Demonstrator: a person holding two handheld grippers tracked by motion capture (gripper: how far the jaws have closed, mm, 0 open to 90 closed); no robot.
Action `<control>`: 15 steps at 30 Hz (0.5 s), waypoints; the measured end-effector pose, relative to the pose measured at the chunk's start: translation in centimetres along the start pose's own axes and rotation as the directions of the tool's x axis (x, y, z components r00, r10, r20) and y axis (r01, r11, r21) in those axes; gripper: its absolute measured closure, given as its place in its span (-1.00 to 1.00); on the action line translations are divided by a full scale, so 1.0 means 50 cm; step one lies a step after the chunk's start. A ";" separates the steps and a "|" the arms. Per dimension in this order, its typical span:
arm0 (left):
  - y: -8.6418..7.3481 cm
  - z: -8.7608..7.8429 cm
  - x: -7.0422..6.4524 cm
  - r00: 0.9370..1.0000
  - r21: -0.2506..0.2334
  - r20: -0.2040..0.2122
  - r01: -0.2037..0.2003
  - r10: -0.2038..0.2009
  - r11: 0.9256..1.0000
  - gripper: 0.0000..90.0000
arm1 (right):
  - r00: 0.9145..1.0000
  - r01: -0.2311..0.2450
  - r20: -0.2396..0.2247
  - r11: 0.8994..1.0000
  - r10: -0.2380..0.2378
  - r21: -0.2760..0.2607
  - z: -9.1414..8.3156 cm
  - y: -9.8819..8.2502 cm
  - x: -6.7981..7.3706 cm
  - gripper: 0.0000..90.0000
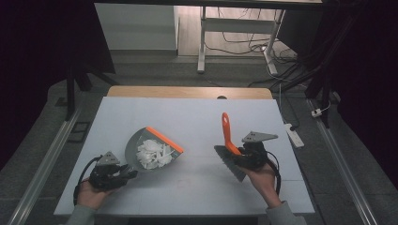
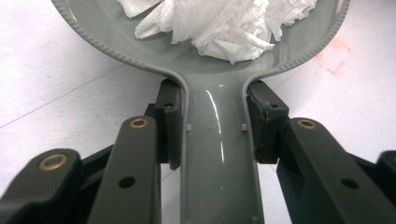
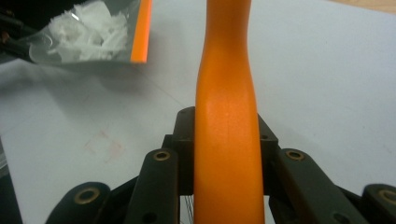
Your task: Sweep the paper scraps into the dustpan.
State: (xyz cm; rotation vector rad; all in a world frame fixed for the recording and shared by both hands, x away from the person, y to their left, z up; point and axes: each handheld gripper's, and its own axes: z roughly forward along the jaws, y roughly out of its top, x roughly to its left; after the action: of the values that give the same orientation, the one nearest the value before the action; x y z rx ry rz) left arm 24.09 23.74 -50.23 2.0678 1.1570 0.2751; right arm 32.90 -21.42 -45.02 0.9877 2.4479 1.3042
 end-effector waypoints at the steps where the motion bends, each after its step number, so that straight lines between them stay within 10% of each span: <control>1: 0.000 -0.001 -0.001 1.000 -0.005 0.000 0.004 -0.004 1.000 0.36 | 1.000 0.002 0.000 1.000 -0.002 0.002 -0.002 -0.002 -0.001 0.58; 15: 0.013 -0.003 -0.004 0.993 -0.055 -0.058 0.100 -0.103 0.993 0.36 | 1.000 -0.014 -0.010 1.000 0.014 0.027 -0.015 -0.019 -0.008 0.58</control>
State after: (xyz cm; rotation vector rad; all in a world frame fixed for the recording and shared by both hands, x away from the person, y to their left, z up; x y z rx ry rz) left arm 24.32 23.45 -49.64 1.9604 1.2746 0.3177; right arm 32.41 -22.55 -45.40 1.0092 2.4773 1.2870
